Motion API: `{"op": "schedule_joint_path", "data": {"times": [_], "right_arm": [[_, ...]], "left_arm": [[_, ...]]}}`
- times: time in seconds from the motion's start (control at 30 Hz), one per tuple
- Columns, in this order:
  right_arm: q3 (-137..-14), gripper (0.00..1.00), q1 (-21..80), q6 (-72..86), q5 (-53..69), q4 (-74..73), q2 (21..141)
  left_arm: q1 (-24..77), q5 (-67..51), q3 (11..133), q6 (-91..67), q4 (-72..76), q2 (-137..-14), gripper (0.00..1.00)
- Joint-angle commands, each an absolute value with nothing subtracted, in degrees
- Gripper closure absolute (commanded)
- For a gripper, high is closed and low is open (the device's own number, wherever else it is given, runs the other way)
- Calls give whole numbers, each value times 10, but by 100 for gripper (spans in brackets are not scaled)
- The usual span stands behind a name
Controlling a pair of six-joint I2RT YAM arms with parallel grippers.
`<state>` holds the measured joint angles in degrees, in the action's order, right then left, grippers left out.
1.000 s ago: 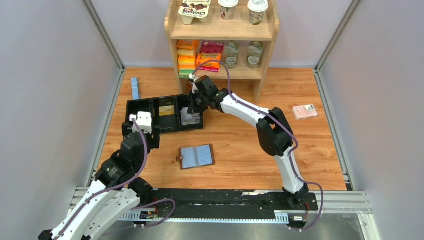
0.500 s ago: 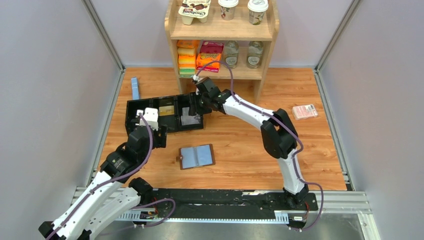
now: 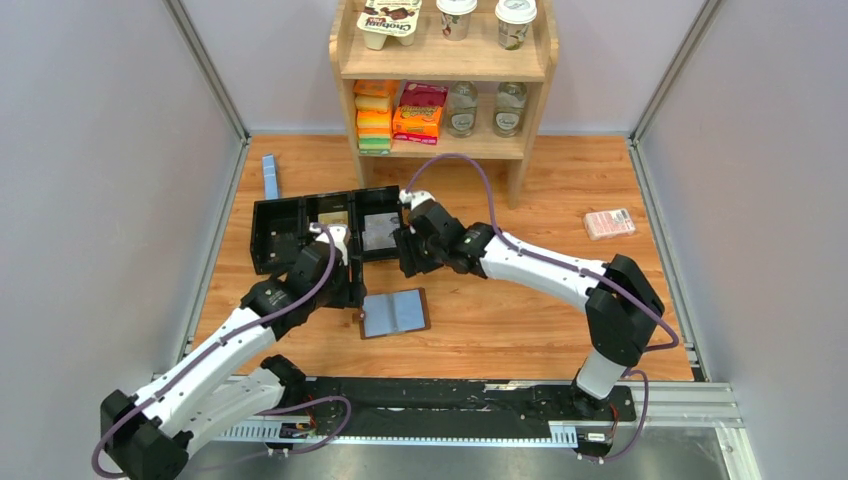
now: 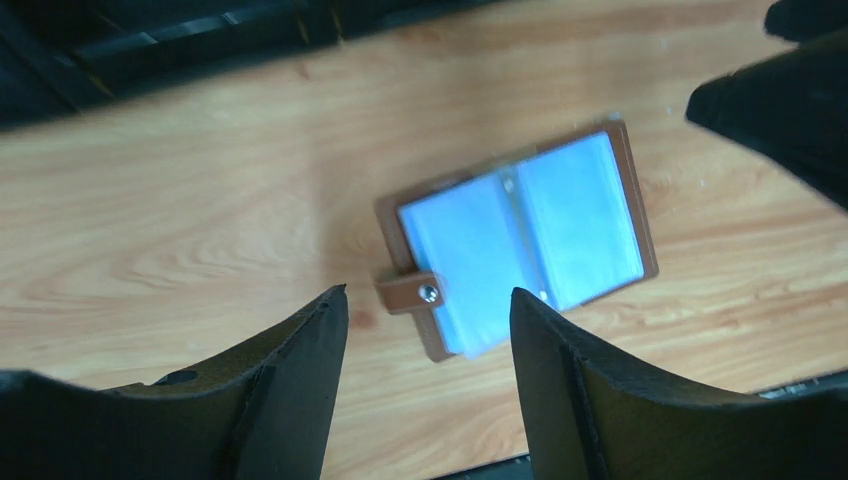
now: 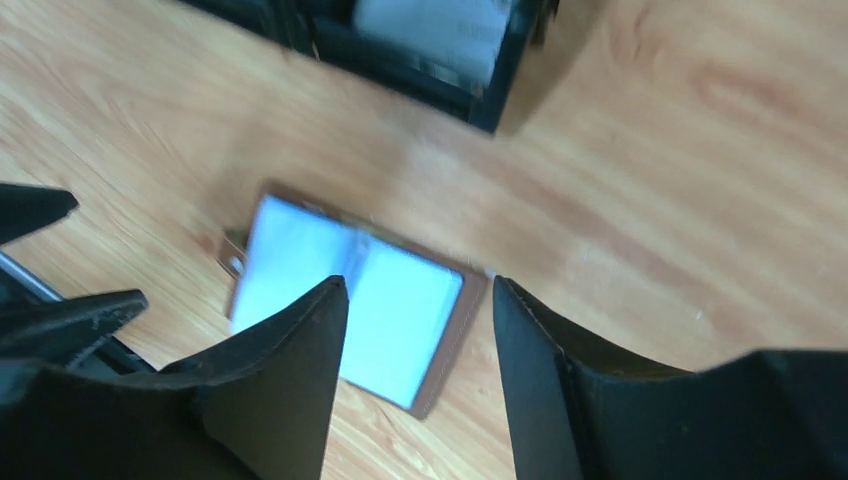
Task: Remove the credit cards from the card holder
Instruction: Reset both arms
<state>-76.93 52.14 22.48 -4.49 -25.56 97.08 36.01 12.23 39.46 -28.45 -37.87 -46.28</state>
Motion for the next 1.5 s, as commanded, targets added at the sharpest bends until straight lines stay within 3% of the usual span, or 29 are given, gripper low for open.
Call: {"op": "schedule_joint_path", "data": {"times": [0.0, 0.27, 0.77, 1.07, 1.2, 1.47], "right_arm": [[-711, 45, 550, 240, -68, -252, 961], [-697, 55, 589, 266, -62, -257, 1023], [-708, 60, 602, 269, -42, -277, 1088], [-708, 86, 605, 259, -12, -257, 1059], [-705, 92, 604, 260, 26, -235, 1051], [-700, 87, 604, 274, 44, -221, 1052]], "left_arm": [[362, 31, 368, -352, -336, -494, 33], [364, 4, 351, -373, -305, -573, 34], [371, -45, 319, -395, -244, -676, 46], [383, -61, 316, -408, -216, -701, 52], [386, -67, 316, -414, -205, -701, 53], [388, -57, 312, -422, -213, -689, 56]]}}
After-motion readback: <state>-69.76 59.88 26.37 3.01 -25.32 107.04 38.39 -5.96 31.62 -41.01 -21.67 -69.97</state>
